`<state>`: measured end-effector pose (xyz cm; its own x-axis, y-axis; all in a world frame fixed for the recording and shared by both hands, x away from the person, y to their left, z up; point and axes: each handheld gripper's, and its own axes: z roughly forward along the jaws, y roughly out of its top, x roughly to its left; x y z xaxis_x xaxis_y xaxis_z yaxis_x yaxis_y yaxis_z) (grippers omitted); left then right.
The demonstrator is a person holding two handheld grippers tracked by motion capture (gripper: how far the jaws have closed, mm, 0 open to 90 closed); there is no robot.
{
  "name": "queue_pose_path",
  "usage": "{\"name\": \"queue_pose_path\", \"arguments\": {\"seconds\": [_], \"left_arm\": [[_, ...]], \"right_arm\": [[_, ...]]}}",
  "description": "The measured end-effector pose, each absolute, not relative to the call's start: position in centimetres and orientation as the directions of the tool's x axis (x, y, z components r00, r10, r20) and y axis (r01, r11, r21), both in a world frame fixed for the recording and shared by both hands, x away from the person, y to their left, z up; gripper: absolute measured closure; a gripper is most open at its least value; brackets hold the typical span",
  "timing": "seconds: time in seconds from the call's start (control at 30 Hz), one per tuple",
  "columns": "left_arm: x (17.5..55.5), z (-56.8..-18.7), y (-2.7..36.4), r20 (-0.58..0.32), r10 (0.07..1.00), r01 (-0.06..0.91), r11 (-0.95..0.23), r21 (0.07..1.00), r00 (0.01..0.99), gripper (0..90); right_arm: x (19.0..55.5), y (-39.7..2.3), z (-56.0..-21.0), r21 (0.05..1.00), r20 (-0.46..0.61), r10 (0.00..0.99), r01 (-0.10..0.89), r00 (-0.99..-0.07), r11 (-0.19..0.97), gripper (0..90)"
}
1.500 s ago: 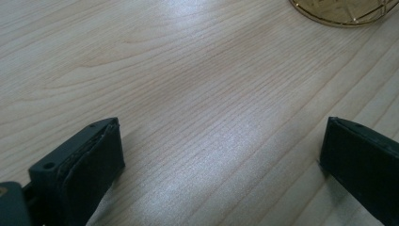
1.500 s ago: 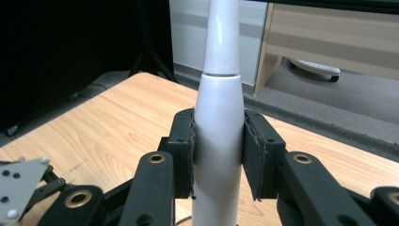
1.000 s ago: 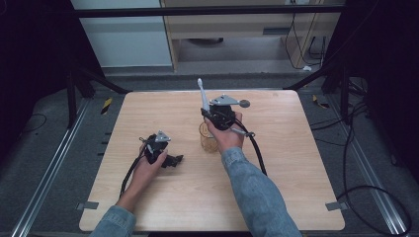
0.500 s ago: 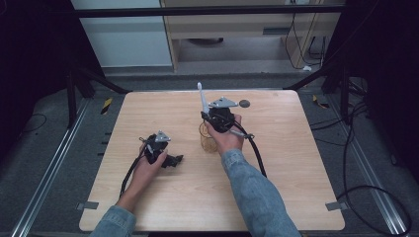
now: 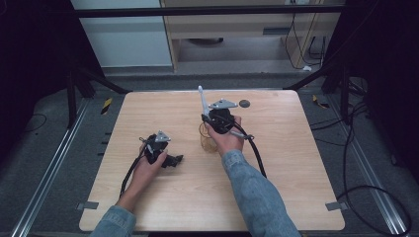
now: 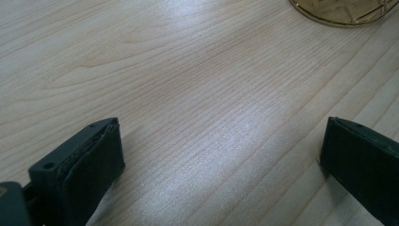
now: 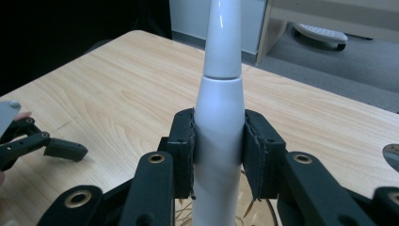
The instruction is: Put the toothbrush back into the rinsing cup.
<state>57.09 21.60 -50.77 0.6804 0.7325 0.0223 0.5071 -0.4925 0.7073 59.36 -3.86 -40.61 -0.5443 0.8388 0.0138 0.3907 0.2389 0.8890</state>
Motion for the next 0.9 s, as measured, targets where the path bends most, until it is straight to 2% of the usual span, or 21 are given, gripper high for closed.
{"name": "queue_pose_path", "arguments": {"seconds": [0.9], "left_arm": [[57.10, -50.77, 21.60, 0.022, 0.732, 0.507, -0.493, 0.707, 0.681, 0.0]], "right_arm": [[59.35, -3.80, -41.52, 0.852, 0.010, 0.832, 0.441, -0.555, 0.284, 66.7]]}}
